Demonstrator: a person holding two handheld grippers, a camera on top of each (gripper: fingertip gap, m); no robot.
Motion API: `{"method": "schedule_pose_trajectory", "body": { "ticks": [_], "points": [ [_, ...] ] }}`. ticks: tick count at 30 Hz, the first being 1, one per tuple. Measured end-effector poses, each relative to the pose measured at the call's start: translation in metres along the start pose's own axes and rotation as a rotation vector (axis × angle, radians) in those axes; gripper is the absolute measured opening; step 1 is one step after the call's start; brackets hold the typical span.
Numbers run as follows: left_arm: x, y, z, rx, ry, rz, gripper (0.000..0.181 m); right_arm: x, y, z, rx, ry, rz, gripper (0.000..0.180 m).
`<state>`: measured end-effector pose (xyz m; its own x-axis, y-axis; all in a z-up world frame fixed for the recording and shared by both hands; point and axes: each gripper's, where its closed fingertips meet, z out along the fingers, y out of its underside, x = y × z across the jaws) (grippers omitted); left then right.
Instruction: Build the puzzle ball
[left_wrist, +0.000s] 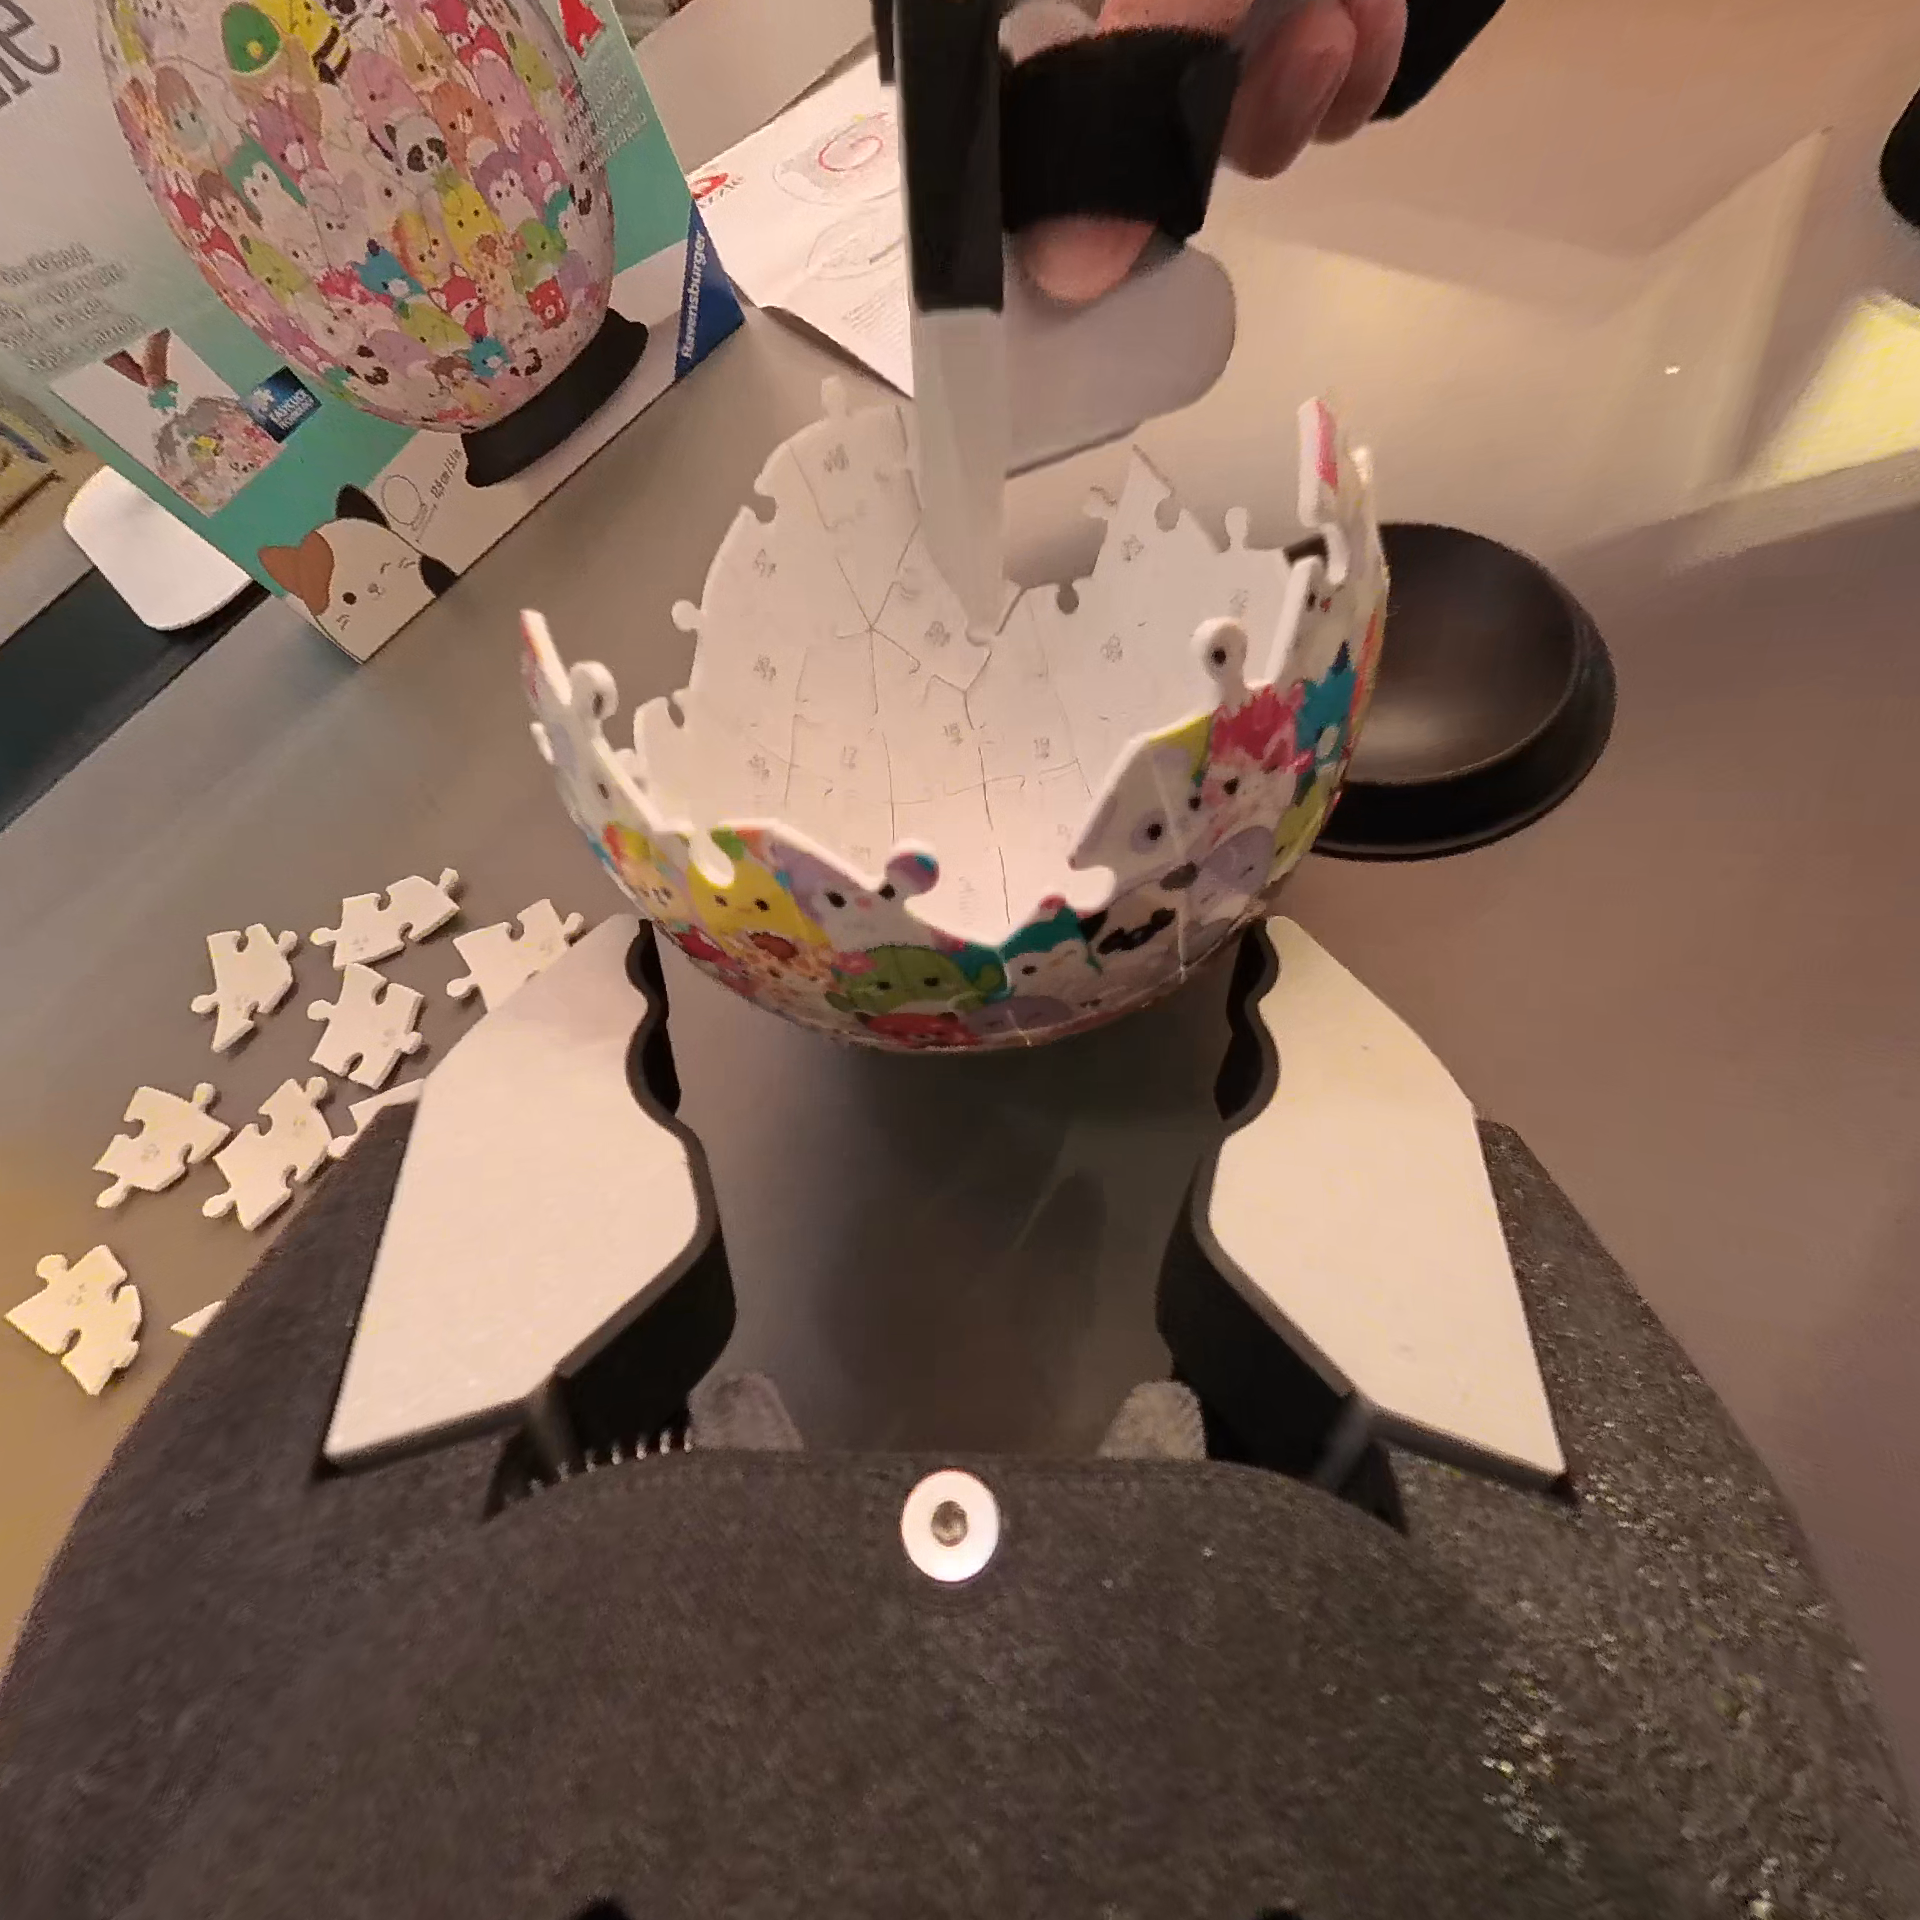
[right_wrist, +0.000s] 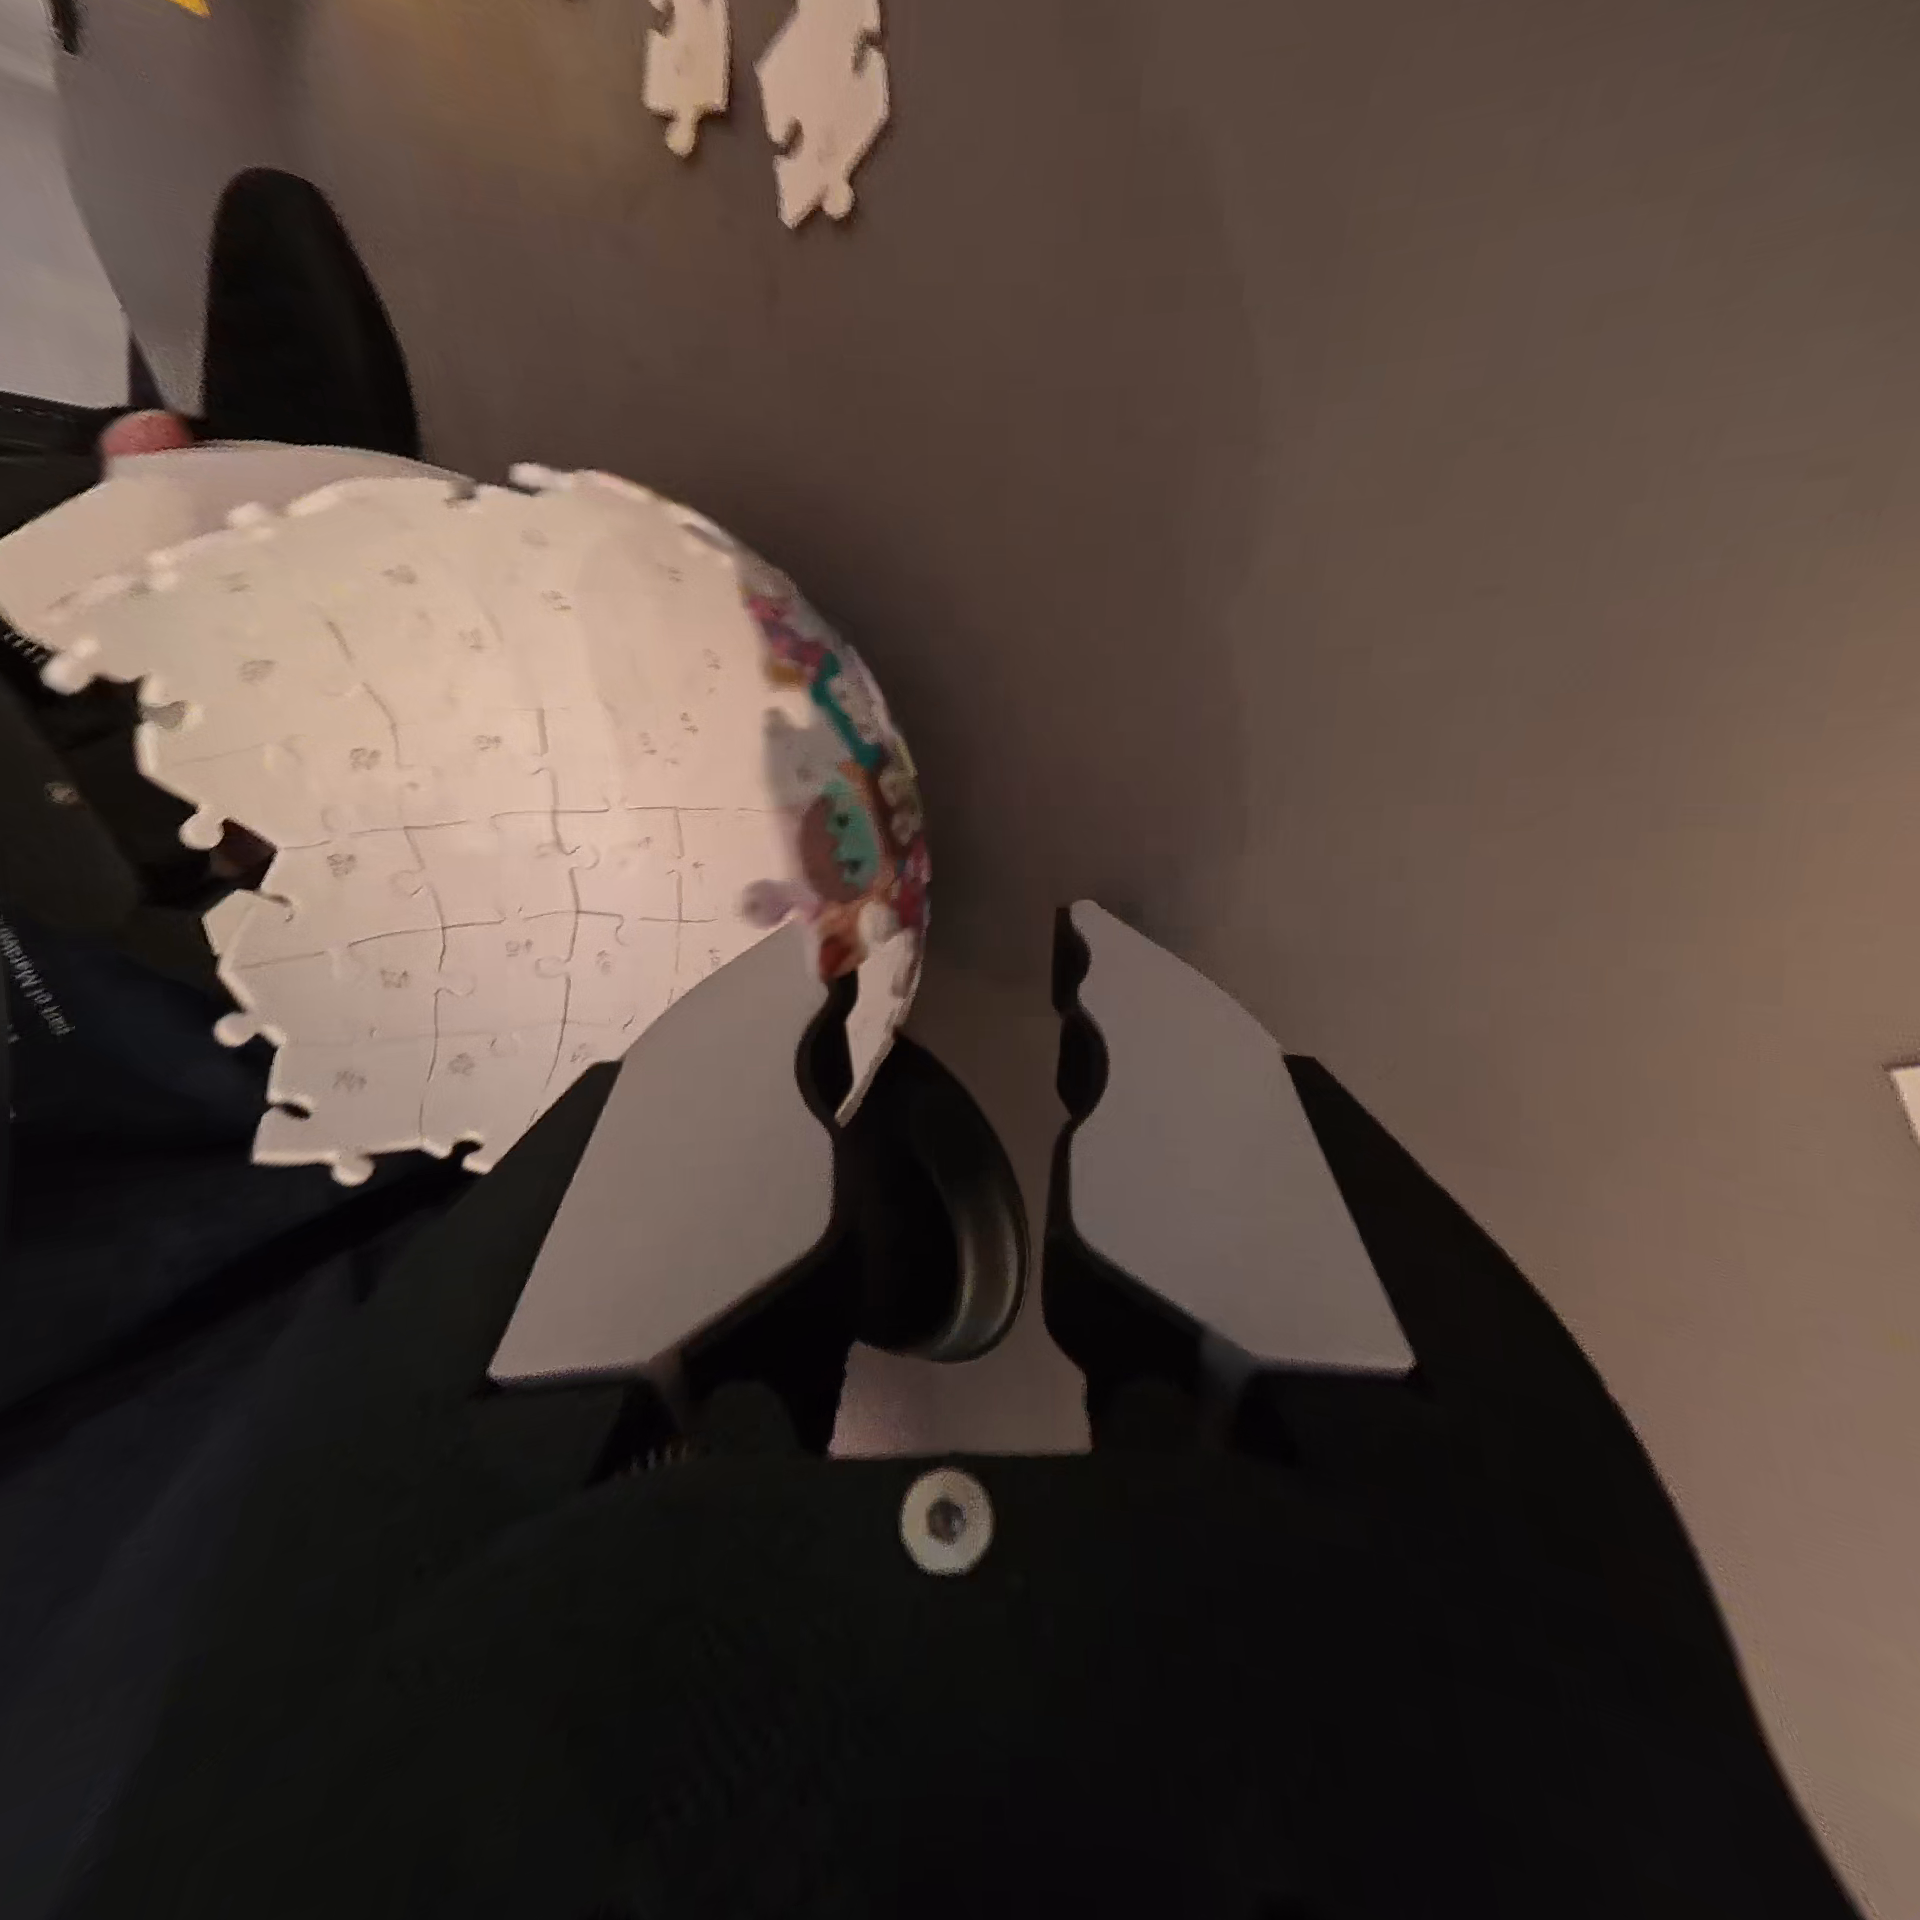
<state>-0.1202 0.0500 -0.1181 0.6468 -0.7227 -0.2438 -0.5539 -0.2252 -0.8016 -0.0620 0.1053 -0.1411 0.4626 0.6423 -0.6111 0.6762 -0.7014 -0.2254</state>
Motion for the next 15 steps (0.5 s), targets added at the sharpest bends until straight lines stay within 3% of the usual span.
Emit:
{"method": "schedule_pose_trajectory", "body": {
  "ticks": [8,10,15],
  "points": [
    [0.0043,0.0038,0.0005,-0.017,0.014,-0.026,0.102,-0.0021,0.0023,0.0019,-0.042,0.041,0.022,0.018],
    [0.0055,0.0029,-0.0005,-0.009,0.019,-0.030,0.099,-0.0061,0.0019,-0.0002,-0.047,0.032,0.014,0.006],
    [0.0062,0.0025,-0.0003,-0.008,0.016,-0.022,0.099,-0.0052,0.0015,-0.0005,-0.050,0.050,0.014,0.005]
  ]
}}
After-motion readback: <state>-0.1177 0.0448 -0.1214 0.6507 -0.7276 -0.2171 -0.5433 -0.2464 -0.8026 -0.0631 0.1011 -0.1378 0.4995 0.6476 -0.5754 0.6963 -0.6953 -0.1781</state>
